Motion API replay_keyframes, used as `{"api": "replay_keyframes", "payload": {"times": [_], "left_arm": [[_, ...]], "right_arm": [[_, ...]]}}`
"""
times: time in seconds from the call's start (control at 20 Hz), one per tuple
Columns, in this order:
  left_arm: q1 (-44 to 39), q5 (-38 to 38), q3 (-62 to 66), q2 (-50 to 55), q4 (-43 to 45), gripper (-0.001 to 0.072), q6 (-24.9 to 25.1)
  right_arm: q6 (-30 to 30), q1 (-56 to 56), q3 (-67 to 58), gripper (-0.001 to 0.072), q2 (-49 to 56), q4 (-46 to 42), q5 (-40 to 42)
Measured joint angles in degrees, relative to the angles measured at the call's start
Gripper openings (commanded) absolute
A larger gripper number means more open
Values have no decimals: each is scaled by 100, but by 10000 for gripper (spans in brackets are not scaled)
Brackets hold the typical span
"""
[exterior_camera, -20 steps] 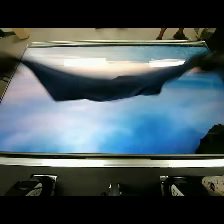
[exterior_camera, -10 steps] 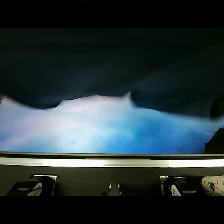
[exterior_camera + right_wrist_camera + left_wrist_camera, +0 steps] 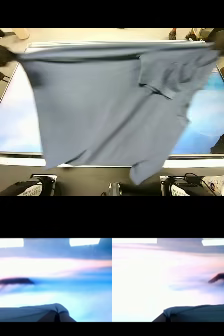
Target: Fold the shirts.
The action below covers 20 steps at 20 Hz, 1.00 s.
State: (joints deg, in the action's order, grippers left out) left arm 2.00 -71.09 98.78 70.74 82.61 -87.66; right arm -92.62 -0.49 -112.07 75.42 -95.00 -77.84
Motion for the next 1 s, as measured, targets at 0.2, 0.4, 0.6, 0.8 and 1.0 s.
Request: {"api": "replay_keyframes", "payload": {"times": [0.2, 0.4, 0.6, 0.8, 1.0], "left_arm": [[4, 422, -195, 1534, -138, 27, 22], [13, 492, -243, 2669, -695, 290, -7], [85, -319, -203, 3021, -1043, 377, 39], [243, -1134, -1062, 2337, -1049, 327, 407], [310, -824, -3467, 1019, -1384, 451, 743]], "right_arm": [[-402, -4, 0, 20, 1762, 446, 470], [-879, -9, 0, 172, 2894, 1331, 765], [-789, -85, -63, 434, 3145, 1932, 459], [-479, -573, 275, 421, 2916, 1633, -883], [-328, -898, 2022, 418, 2068, 1558, -1119]]}}
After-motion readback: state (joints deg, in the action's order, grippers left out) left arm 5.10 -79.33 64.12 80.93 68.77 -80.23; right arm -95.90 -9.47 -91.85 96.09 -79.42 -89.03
